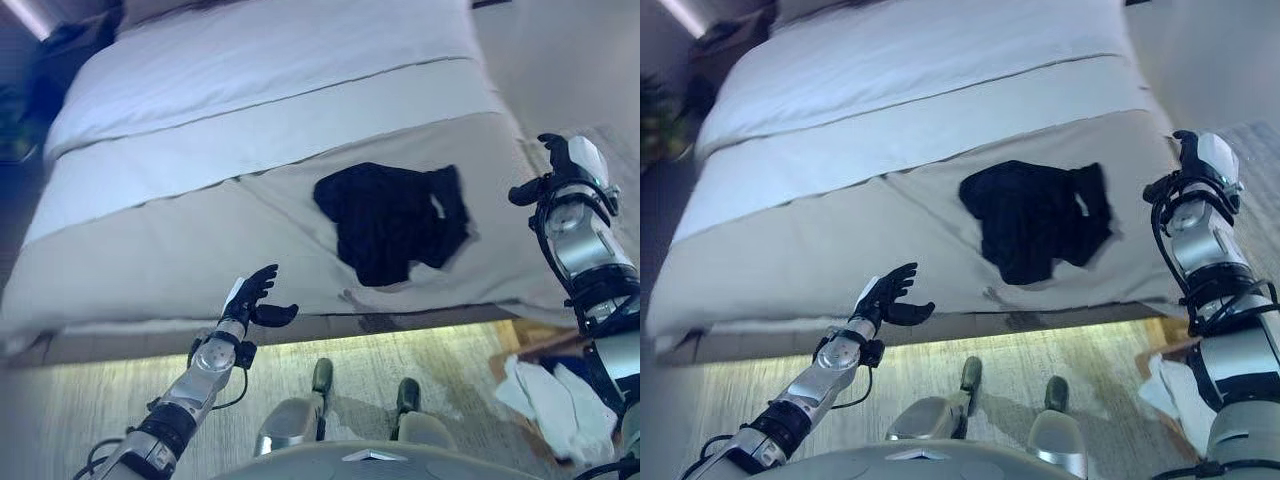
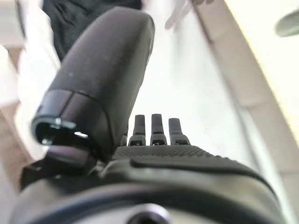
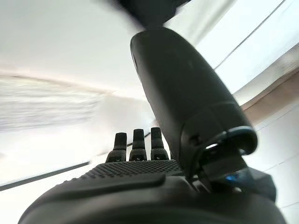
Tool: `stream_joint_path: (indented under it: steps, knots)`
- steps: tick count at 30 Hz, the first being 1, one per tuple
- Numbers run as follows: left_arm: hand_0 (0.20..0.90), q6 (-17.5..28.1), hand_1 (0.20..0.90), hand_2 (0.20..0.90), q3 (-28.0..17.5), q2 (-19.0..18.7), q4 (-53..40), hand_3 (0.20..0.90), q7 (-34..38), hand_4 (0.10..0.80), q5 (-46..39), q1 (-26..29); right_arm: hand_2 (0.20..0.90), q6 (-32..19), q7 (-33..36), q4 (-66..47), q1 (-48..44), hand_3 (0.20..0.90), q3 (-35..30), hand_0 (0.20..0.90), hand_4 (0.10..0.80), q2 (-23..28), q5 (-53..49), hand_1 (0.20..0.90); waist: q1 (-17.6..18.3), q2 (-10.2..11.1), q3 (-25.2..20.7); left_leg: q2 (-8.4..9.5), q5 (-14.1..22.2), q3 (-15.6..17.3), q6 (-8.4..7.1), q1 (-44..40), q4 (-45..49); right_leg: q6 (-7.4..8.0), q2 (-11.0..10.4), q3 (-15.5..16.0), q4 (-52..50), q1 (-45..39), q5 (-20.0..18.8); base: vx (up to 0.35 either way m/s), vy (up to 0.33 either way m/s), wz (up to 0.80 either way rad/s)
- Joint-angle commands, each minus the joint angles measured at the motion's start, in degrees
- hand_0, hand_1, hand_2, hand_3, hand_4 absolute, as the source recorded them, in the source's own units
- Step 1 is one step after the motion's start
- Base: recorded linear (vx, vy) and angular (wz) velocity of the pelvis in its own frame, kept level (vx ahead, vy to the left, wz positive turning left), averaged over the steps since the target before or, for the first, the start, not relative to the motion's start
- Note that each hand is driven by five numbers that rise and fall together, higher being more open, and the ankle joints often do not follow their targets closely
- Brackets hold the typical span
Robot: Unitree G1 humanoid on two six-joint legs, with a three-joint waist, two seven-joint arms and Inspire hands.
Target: Pick up the clothes from the bed and place them into the basket
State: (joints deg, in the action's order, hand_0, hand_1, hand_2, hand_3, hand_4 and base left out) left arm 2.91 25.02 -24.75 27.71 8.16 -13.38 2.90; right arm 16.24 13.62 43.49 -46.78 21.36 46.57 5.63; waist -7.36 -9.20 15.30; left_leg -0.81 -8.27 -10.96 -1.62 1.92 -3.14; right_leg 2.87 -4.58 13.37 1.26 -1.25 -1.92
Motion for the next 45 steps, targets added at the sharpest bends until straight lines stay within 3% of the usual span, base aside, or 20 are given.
stream_joint_path:
  steps: [1, 2, 6, 10, 11, 17, 29, 30, 32, 33, 34, 45]
  knots:
    - [0.9, 8.23, 0.9, 0.9, -1.61, -2.8, -4.61, 0.9, 0.37, 0.8, 1.21, 3.65, 0.9, -1.88, 3.94, -0.03, -12.96, 0.9, 4.6, 0.9, 0.8, 3.22, 1.59, 0.9, -1.74, 3.64, 1.96, 4.41, 8.02, 1.35, 0.89, 0.46, 5.91, -2.98, -1.59, -2.07, -12.11, 3.85, 6.6, -0.112, 0.089, 0.25]
    - [0.9, 9.59, 0.9, 0.9, -1.65, -2.77, -6.32, 0.9, 0.39, 0.8, 1.22, 4.09, 0.9, -2.01, 5.28, 1.97, -15.13, 0.9, 6.08, 0.9, 0.8, 3.83, 0.95, 0.9, -3.12, 2.93, 4.53, 5.37, 8.5, 0.13, 0.95, 3.03, 8.94, -3.85, -2.06, -0.83, -14.81, 5.55, 7.81, -0.127, 0.05, 0.4]
    - [0.9, 11.54, 0.9, 0.9, -2.28, -4.43, -9.12, 0.9, 1.04, 0.8, 0.04, 4.91, 0.9, -1.34, 7.63, 3.97, -17.69, 0.9, 8.26, 0.9, 0.8, 4.69, -0.97, 0.9, -5.58, 2.98, 10.21, 6.76, 10.2, -0.6, 1.19, 10.22, 17.35, -4.9, -3.32, 1.43, -23.87, 11.4, 10.83, -0.107, -0.031, 0.39]
    - [0.9, 11.43, 0.9, 0.9, -2.93, -5.61, -11.5, 0.9, 2.0, 0.8, -0.42, 4.92, 0.9, -1.29, 8.83, 5.2, -18.68, 0.9, 8.41, 0.9, 0.8, 4.55, -3.18, 0.9, -7.03, 3.03, 13.35, 7.63, 11.46, -0.69, 1.79, 15.23, 23.03, -5.3, -4.04, 2.42, -30.94, 15.66, 13.08, -0.029, -0.099, 0.25]
    - [0.9, 11.42, 0.9, 0.9, -3.06, -5.98, -11.99, 0.9, 2.11, 0.8, -0.79, 4.85, 0.9, -0.9, 8.5, 5.51, -18.99, 0.9, 8.16, 0.9, 0.8, 4.38, -3.0, 0.9, -7.4, 3.14, 14.4, 8.19, 13.65, -0.52, 2.12, 16.44, 25.52, -5.2, -4.4, 1.91, -34.25, 16.95, 15.5, 0.067, -0.078, 0.25]
    - [0.9, 13.15, 0.9, 0.9, -3.61, -6.51, -16.21, 0.9, 4.11, 0.8, -2.12, 2.38, 0.9, 0.72, 5.71, 7.75, -19.26, 0.9, 8.94, 0.9, 0.8, 3.54, -1.5, 0.9, -8.92, 2.25, 14.5, 10.52, 16.34, 0.9, 3.85, 26.38, 34.12, -5.77, -6.24, 1.83, -44.19, 26.6, 18.38, 0.031, -0.01, 0.19]
    - [0.9, 13.67, 0.9, 0.9, -6.61, -7.4, -24.09, 0.9, 6.68, 0.8, -6.16, -1.0, 0.9, 5.52, 0.62, 10.25, -17.58, 0.9, 9.78, 0.9, 0.8, 2.87, -2.62, 0.9, -9.36, 1.26, 14.5, 12.25, 24.19, 3.07, 6.28, 41.72, 53.81, -6.95, -5.77, -0.64, -57.89, 41.49, 22.02, -0.017, 0.01, -0.03]
    - [0.9, 13.58, 0.9, 0.9, -6.61, -7.47, -24.2, 0.9, 6.74, 0.8, -6.24, -0.96, 0.846, 5.57, 0.37, 10.17, -17.58, 0.837, 9.71, 0.846, 0.737, 2.93, -3.13, 0.846, -9.36, 1.25, 14.5, 12.32, 24.45, 3.06, 6.32, 42.11, 54.43, -6.91, -5.75, -0.74, -58.3, 41.92, 22.11, -0.039, 0.015, -0.07]
    - [0.9, 13.08, 0.9, 0.9, -6.97, -7.92, -24.44, 0.9, 6.89, 0.8, -6.59, -1.12, 0.507, 5.51, -1.84, 9.43, -18.06, 0.442, 9.87, 0.507, 0.342, 3.59, -3.02, 0.507, -9.14, 1.29, 14.5, 12.25, 26.26, 3.27, 6.81, 43.79, 58.05, -7.21, -5.63, -1.38, -60.85, 43.86, 23.22, -0.043, 0.024, -0.09]
    - [0.9, 13.06, 0.9, 0.9, -7.01, -7.89, -24.36, 0.9, 6.99, 0.8, -6.57, -1.2, 0.507, 5.48, -2.02, 9.22, -18.14, 0.442, 9.99, 0.507, 0.342, 3.68, -2.93, 0.507, -9.03, 1.31, 14.5, 12.28, 26.68, 3.31, 6.77, 44.14, 59.05, -7.21, -5.55, -1.53, -61.44, 44.26, 23.4, -0.031, 0.029, -0.08]
    - [0.9, 12.97, 0.9, 0.9, -7.12, -7.88, -24.26, 0.9, 7.17, 0.8, -6.42, -1.31, 0.3, 5.35, -2.44, 9.02, -18.31, 0.2, 10.02, 0.3, 0.1, 3.94, -2.42, 0.3, -8.89, 1.39, 14.5, 12.25, 27.2, 3.45, 6.68, 44.51, 60.17, -7.26, -5.41, -1.71, -62.09, 44.56, 23.71, -0.027, 0.026, -0.08]
    - [0.9, 13.89, 0.9, 0.9, -7.7, -8.19, -23.61, 0.9, 6.86, 0.8, -5.48, -1.86, 0.3, 2.14, 2.14, 9.83, -18.36, 0.2, 8.72, 0.3, 0.1, 5.38, -2.75, 0.3, -8.69, 2.21, 14.5, 12.08, 27.38, 3.49, 6.0, 39.44, 58.6, -7.24, -5.66, -1.33, -60.13, 38.92, 23.27, -0.009, 0.013, -0.03]
